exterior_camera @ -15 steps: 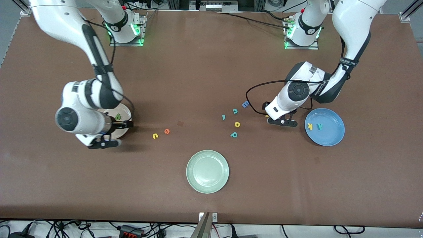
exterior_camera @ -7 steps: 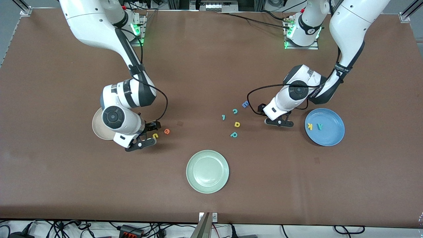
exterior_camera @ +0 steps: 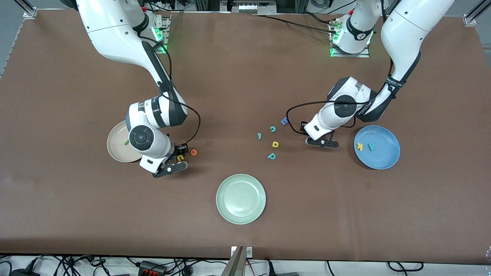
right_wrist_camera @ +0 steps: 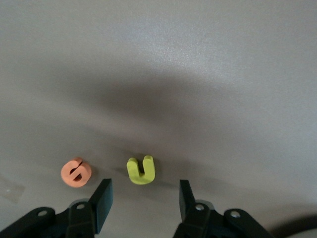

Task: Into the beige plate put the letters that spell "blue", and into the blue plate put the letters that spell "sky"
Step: 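Grasp the u with the right gripper while the left gripper grasps the s, then drop the u on the white plate while the left gripper drops the s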

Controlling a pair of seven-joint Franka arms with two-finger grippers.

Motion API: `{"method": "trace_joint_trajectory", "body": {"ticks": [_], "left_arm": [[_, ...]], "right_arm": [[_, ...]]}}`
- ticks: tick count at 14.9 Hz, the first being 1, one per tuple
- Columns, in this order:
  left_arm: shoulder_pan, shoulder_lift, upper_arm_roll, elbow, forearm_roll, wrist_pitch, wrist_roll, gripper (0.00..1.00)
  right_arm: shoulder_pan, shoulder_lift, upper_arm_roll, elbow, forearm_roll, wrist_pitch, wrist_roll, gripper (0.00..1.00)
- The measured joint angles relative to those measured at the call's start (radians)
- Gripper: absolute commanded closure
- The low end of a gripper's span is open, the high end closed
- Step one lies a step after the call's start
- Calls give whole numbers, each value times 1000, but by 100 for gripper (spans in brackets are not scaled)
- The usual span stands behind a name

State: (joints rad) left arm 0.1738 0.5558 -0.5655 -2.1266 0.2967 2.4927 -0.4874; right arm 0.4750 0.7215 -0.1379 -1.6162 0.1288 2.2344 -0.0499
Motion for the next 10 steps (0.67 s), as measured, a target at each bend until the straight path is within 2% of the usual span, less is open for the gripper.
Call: {"method": "trace_joint_trajectory", "body": {"ticks": [1,2,6,8,9,10], "left_arm": [[0,1,0,0,0,0,0,70],[0,1,0,0,0,0,0,72],[0,3,0,0,0,0,0,68],[0,8,1,0,0,0,0,69],[0,9,1,1,0,1,0,70],[0,9,1,1,0,1,0,77]], "right_arm": [[0,6,0,0,0,3,0,38],[2,12,0,0,0,6,-1,40],[11,24,0,0,0,24,-1,41],[13,26,0,0,0,31,-1,46],[14,27,0,1,0,34,-1,46],[16,28,0,1,0,38,-1,48]]}}
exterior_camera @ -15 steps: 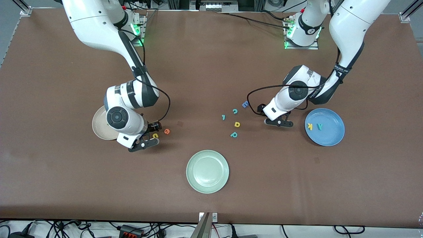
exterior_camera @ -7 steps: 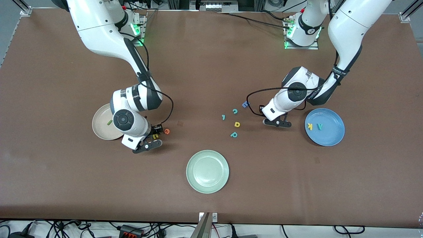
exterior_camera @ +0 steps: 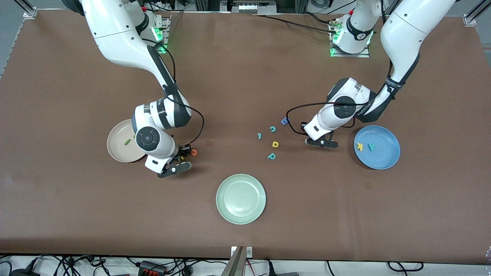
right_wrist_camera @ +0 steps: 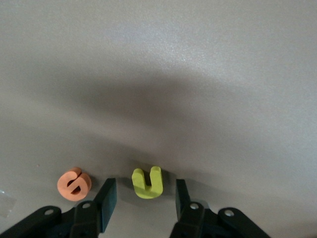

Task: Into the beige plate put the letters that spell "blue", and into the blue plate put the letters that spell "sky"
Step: 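Drop the u on the white plate while the left gripper drops the s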

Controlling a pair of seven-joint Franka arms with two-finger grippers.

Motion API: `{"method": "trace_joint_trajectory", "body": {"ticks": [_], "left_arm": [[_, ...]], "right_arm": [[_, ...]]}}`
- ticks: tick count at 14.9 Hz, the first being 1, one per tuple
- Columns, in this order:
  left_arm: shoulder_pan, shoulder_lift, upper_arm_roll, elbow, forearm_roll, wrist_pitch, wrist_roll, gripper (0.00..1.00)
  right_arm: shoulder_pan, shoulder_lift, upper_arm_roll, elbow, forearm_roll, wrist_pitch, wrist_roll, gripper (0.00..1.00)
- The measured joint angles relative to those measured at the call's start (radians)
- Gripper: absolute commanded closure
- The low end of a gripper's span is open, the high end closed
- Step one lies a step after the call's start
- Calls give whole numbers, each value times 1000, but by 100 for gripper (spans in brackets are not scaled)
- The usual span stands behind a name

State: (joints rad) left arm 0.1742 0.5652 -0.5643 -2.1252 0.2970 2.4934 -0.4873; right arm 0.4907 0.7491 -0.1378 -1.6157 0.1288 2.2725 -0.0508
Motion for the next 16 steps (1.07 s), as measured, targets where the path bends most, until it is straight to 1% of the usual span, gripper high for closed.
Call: {"method": "trace_joint_trajectory", "body": {"ticks": [1,2,3,4,6,7,8,10,12,14,16], "left_arm": [[0,0,0,0,0,0,0,87],[0,0,0,0,0,0,0,90],[1,-1,0,0,0,-1,0,91],[1,-1,0,0,0,-1,0,92],[2,-1,0,2,0,-6,0,92],[4,-2,1,9,0,-29,0,92],[7,-6,2,28,0,-78,0,92],[14,-23,3,102,7,-240,14,92],[29,-45,5,189,13,-393,80,92],[90,-58,11,235,24,-453,200,92],[185,-56,17,242,77,-458,321,92]], "right_arm": [[1,1,0,0,0,4,0,50],[3,1,0,0,0,7,0,50],[5,3,0,0,0,9,0,54],[6,5,0,0,0,10,0,59],[8,7,0,0,0,13,0,74],[8,7,-1,1,0,13,0,84],[8,7,-3,2,0,13,0,91],[8,7,-4,4,0,13,0,95],[8,7,-4,9,0,14,0,95],[5,2,-10,24,1,13,4,95],[-10,-24,-20,30,1,-21,11,95]]}}
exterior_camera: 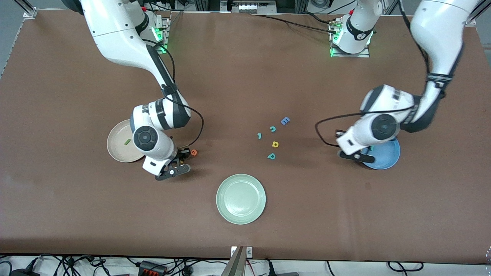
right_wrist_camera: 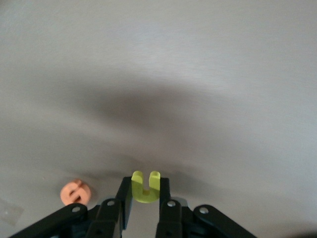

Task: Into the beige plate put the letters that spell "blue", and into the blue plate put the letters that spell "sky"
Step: 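Drop the u on the white plate while the left gripper drops the s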

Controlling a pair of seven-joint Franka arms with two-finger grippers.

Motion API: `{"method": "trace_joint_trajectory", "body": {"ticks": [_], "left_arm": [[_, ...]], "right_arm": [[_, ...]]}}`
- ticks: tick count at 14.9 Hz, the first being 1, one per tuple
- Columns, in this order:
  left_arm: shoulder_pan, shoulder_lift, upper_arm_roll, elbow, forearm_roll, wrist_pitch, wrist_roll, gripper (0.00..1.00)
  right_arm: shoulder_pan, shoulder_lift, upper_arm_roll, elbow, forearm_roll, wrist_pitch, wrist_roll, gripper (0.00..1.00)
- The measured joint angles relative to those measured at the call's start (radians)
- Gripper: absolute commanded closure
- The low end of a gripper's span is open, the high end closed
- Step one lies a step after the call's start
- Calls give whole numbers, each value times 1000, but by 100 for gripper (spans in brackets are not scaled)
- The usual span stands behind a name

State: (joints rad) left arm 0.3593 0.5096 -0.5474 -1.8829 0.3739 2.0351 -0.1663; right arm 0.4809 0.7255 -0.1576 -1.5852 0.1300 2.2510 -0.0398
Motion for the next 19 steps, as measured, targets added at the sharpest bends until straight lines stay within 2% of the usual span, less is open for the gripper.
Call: {"method": "trace_joint_trajectory", "body": {"ticks": [3,4,5,6,7,10,14,15,16,17,19], "left_arm": [[129,37,4,-2,71,0,122,91],[157,55,5,-3,97,1,136,84],[178,71,5,-3,112,1,142,67],[192,86,5,-3,119,1,145,28],[197,99,5,-3,120,1,145,0],[196,110,-8,-2,121,1,145,0],[192,102,-29,14,121,0,145,0],[193,97,-40,28,121,-14,145,0],[194,92,-59,53,121,-48,145,0],[194,87,-85,91,119,-99,143,0],[194,77,-144,194,108,-219,138,0]], "right_arm": [[-63,-74,-9,-16,0,-118,-1,95],[-88,-104,-10,-45,0,-141,-4,95],[-106,-138,-13,-89,0,-151,-6,95],[-116,-172,-21,-143,-1,-155,-8,95],[-120,-204,-31,-198,-1,-156,-12,95],[-122,-265,-52,-332,-2,-152,-13,93],[-126,-258,-62,-407,-2,-70,-15,91],[-126,-251,-62,-414,-2,-51,-15,84],[-126,-243,-62,-416,-2,-34,-15,36],[-126,-236,-62,-416,-2,-21,-15,0],[-126,-232,-63,-414,-2,-11,-15,0]]}}
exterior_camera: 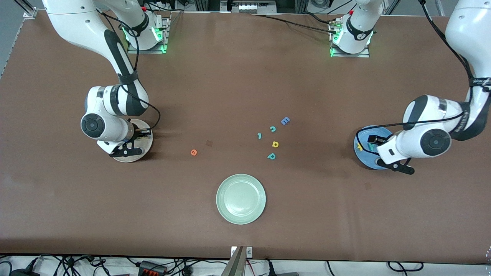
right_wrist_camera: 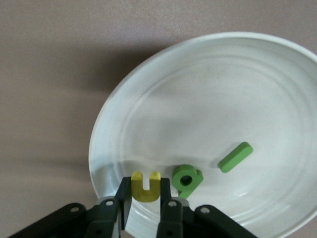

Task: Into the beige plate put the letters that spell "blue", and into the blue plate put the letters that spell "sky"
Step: 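Drop the u on the white plate while the left gripper drops the s, then grasp the orange 6 with the right gripper while the left gripper retracts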

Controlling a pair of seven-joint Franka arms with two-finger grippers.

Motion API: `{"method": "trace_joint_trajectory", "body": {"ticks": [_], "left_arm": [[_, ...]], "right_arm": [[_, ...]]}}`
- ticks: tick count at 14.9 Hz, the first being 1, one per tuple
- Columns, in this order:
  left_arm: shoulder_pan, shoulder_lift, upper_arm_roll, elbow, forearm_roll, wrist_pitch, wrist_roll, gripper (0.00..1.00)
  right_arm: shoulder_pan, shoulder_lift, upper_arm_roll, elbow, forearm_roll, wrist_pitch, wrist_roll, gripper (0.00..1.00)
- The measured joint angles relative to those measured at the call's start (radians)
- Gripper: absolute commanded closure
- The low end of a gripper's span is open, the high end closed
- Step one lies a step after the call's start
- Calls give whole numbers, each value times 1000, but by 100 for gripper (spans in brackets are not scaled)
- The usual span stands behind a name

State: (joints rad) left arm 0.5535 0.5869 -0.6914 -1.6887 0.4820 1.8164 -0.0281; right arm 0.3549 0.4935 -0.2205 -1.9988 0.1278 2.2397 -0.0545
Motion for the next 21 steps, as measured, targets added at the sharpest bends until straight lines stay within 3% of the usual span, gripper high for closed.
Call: {"method": "trace_joint_trajectory", "body": {"ticks": [5,10,11,14,15,17,21], "left_arm": [[-1,-29,-89,215,-34,-202,-1,0],[-9,-87,-105,359,-131,-311,-2,0],[-29,-121,-68,369,-169,-317,-2,0],[-165,-238,159,372,-322,-333,-1,0],[-192,-270,205,364,-352,-338,-1,0],[-252,-330,296,328,-382,-338,-1,0],[-381,-433,479,251,-469,-336,-1,0]], "right_arm": [[32,-22,12,82,0,-4,-2,0],[202,15,23,190,4,-4,88,0],[234,37,24,214,4,-4,128,0],[284,120,24,291,6,0,307,1],[284,146,23,316,7,1,398,14],[281,182,17,351,9,1,559,20],[274,214,11,363,13,11,787,22]]}}
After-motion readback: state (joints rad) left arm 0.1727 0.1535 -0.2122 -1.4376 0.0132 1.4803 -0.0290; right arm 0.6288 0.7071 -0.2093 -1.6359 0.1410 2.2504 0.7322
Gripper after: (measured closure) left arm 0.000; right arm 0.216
